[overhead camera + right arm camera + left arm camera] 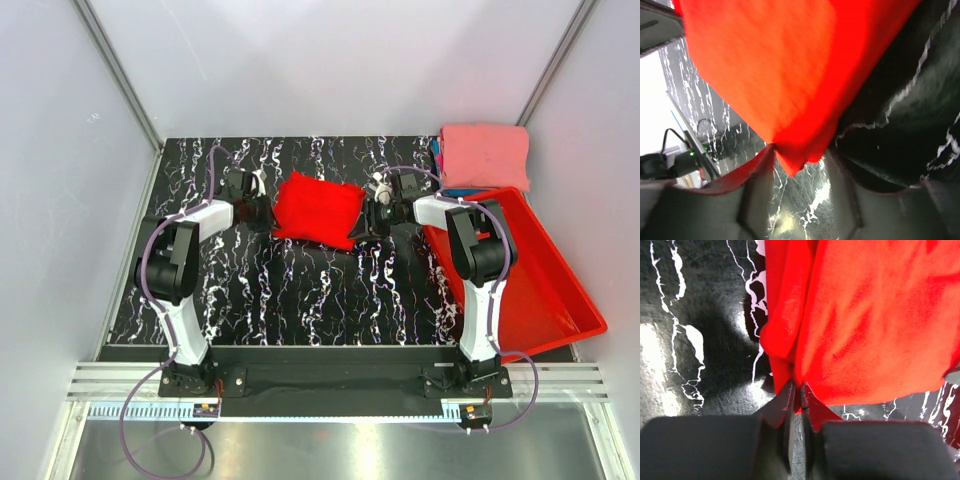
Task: Fold and stack the t-shirts
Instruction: Fold the tshirt
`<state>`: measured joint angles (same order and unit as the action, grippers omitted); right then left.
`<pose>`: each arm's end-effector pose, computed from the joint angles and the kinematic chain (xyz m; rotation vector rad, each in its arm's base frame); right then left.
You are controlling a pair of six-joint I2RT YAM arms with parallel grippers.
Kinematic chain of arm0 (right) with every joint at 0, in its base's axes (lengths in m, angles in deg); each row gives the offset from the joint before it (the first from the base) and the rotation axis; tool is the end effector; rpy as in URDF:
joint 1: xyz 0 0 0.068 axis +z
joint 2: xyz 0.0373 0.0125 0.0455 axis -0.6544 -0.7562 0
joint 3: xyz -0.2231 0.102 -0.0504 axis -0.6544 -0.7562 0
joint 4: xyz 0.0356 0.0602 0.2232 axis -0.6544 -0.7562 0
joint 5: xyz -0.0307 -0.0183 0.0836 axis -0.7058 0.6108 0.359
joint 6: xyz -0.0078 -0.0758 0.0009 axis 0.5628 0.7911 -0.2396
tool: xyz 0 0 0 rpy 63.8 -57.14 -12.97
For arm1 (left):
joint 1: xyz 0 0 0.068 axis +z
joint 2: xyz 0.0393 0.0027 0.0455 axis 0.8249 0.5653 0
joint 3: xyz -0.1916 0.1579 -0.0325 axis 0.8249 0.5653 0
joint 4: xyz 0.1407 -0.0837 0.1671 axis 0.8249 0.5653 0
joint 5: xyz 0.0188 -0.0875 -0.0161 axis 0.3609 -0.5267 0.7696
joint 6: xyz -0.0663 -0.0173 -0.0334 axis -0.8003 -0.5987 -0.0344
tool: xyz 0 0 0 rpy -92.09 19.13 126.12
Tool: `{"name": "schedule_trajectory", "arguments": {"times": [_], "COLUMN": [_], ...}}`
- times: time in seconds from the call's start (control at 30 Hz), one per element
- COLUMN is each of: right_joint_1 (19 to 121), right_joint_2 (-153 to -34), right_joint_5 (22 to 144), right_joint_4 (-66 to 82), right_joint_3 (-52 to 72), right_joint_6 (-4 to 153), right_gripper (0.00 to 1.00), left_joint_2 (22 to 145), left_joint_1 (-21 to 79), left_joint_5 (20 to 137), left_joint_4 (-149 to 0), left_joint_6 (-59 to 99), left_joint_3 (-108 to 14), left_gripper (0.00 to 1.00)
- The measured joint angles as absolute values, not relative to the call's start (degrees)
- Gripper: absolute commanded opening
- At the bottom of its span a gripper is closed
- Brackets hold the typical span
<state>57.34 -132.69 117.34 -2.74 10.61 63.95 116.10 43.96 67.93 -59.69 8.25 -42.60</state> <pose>0.3778 0.1568 0.1119 -0.2755 2.5497 1.1692 0.3665 -0.0969 0.1385 -0.1124 2.5537 -0.6575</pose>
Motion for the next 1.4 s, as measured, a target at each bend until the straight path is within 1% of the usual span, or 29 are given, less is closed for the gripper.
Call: {"name": "schedule_trajectory", "arguments": {"times": [0.03,0.13,0.17,0.2,0.43,0.57,0.6,0.63,0.67,0.73,0.8,0.83,0.87,0.97,1.07,1.2,1.27,1.4], "right_joint_1": [57.4,57.4,57.4,57.4,57.6,58.5,58.9,59.2,59.5,60.3,60.5,60.5,60.5,60.4,60.1,59.2,58.6,57.4], "right_joint_2": [-132.7,-132.7,-132.7,-132.7,-128.2,-122.5,-120.9,-119.3,-117.9,-114.9,-112.9,-112.5,-112.3,-111.9,-112.0,-115.4,-118.1,-123.6], "right_joint_5": [117.5,118.0,118.2,118.5,118.7,118.4,118.2,118.1,118.1,117.8,117.4,117.0,116.5,115.6,115.1,115.4,115.8,116.8], "right_joint_4": [-2.6,-2.1,-1.9,-1.7,-1.3,-1.5,-1.5,-1.4,-1.4,-1.6,-2.4,-3.2,-3.5,-4.6,-5.4,-6.3,-6.3,-8.6], "right_joint_3": [9.9,7.8,7.2,6.7,1.9,-3.2,-5.0,-6.9,-8.4,-12.1,-14.2,-14.4,-14.4,-13.8,-11.5,-3.6,0.9,8.7], "right_joint_6": [63.8,63.4,63.3,63.2,63.0,62.9,62.9,62.9,62.8,62.5,62.5,62.5,62.7,63.4,64.3,66.1,67.4,70.1], "right_gripper": [0.30,0.15,0.05,0.00,0.00,0.00,0.00,0.08,0.14,0.28,0.46,0.52,0.59,0.66,0.67,0.69,0.69,0.69], "left_joint_2": [116.1,116.1,116.0,115.8,111.1,103.6,101.6,99.0,97.2,93.1,90.4,89.6,89.3,89.7,91.2,96.7,100.2,107.5], "left_joint_1": [43.9,43.7,43.7,43.6,42.8,41.8,41.6,41.4,41.3,41.3,41.3,41.3,41.3,41.4,41.6,41.8,42.0,42.4], "left_joint_5": [67.9,67.8,67.8,67.8,67.8,68.6,68.6,68.7,68.7,68.7,68.8,68.9,69.2,71.3,71.1,69.2,67.9,63.2], "left_joint_4": [-59.7,-60.0,-60.1,-60.0,-58.4,-56.0,-55.5,-54.7,-54.4,-52.7,-50.2,-49.7,-47.9,-43.1,-42.6,-44.9,-46.2,-48.2], "left_joint_6": [8.0,6.9,6.6,6.2,2.9,0.3,-0.4,-1.1,-1.6,-2.8,-3.3,-3.2,-2.7,0.1,5.2,12.7,15.5,19.9], "left_joint_3": [-42.5,-41.8,-41.2,-40.7,-34.0,-26.7,-24.8,-22.4,-20.7,-17.4,-16.6,-16.7,-17.8,-23.5,-31.6,-41.0,-43.5,-44.4], "left_gripper": [0.00,0.00,0.00,0.00,0.00,0.00,0.05,0.15,0.26,0.40,0.51,0.61,0.63,0.66,0.67,0.67,0.67,0.68]}}
